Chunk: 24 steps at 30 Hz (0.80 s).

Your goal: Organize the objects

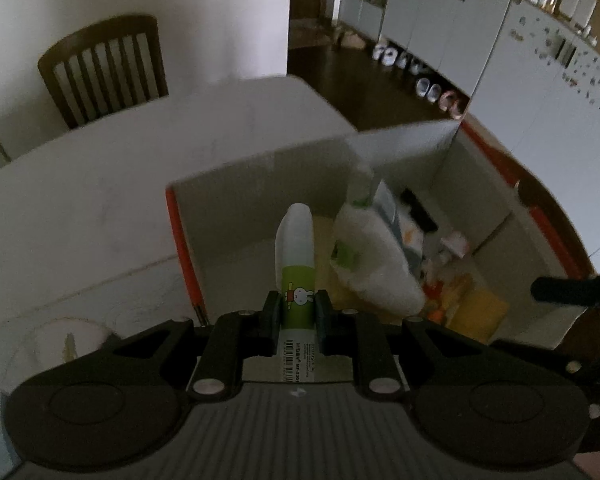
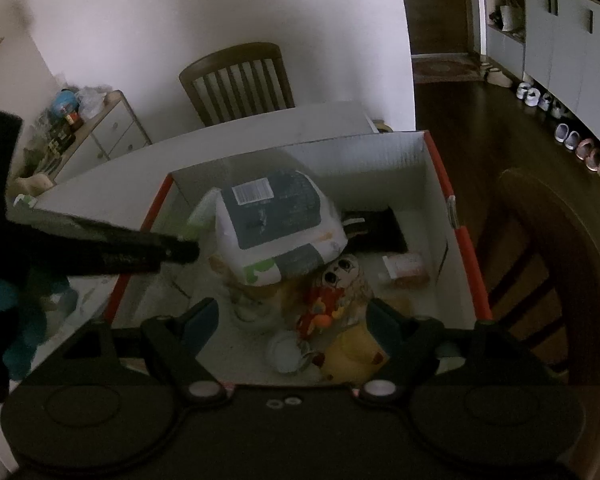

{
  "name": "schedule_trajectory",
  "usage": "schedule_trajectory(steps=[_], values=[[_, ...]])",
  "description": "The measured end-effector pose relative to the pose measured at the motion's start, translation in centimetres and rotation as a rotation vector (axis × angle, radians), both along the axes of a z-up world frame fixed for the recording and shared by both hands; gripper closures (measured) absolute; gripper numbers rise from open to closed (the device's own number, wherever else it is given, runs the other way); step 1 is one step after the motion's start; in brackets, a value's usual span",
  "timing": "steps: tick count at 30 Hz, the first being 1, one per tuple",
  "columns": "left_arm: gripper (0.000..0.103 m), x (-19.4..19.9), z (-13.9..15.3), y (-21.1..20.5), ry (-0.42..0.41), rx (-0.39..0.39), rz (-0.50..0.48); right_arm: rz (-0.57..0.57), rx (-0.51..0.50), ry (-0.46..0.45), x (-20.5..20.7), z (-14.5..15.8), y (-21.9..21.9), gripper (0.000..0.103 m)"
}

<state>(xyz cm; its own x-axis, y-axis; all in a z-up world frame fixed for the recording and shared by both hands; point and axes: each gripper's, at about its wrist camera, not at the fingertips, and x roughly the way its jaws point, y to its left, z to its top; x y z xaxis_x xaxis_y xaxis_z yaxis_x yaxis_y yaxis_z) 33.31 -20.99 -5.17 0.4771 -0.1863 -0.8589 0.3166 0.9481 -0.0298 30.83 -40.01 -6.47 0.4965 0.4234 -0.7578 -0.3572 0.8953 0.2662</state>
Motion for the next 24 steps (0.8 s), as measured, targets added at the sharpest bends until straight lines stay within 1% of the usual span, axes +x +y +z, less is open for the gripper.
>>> schedule_trajectory(steps=[4,8,11,14,16,18,19,20,21,24], values=[[0.087,-0.7,-1.0,0.0,0.013,0.027,-0.012,0.007,-0.006,0.004,0.2,-0.2,0.1,0.022],[0.087,-0.9,-1.7,-0.3,0.037,0.037,-0.025,0.013,-0.014,0.007,0.4,-0.4,0.3,0.022],[0.086,-1.4,-2.0,-0.1,0.037,0.018,-0.030,0.014,-0.015,0.007,0.4,-0.4,0.3,0.022],[0.085,-1.7,-1.9,0.1,0.017,0.023,-0.040,0.018,-0.020,0.005,0.3,-0.3,0.3,0.022],[0.077,-2.2,-1.7,0.1,0.001,0.023,-0.046,0.019,-0.021,0.001,0.2,-0.3,0.3,0.022],[0.059,-2.6,-1.5,0.1,-0.016,0.003,-0.063,0.018,-0.018,-0.002,0.0,-0.2,0.2,0.022],[0.053,-2.8,-1.2,0.1,-0.028,-0.007,-0.071,0.017,-0.017,-0.002,0.0,-0.2,0.2,0.022],[0.039,-3.2,-1.0,0.1,-0.044,-0.010,-0.080,0.016,-0.015,-0.003,-0.1,-0.2,0.1,0.022],[0.034,-3.6,-0.7,0.1,-0.061,-0.020,-0.097,0.018,-0.013,-0.005,-0.2,-0.2,0.1,0.022],[0.033,-4.7,0.2,0.1,-0.101,-0.022,-0.127,0.023,-0.020,-0.025,-0.7,0.3,0.2,0.022]])
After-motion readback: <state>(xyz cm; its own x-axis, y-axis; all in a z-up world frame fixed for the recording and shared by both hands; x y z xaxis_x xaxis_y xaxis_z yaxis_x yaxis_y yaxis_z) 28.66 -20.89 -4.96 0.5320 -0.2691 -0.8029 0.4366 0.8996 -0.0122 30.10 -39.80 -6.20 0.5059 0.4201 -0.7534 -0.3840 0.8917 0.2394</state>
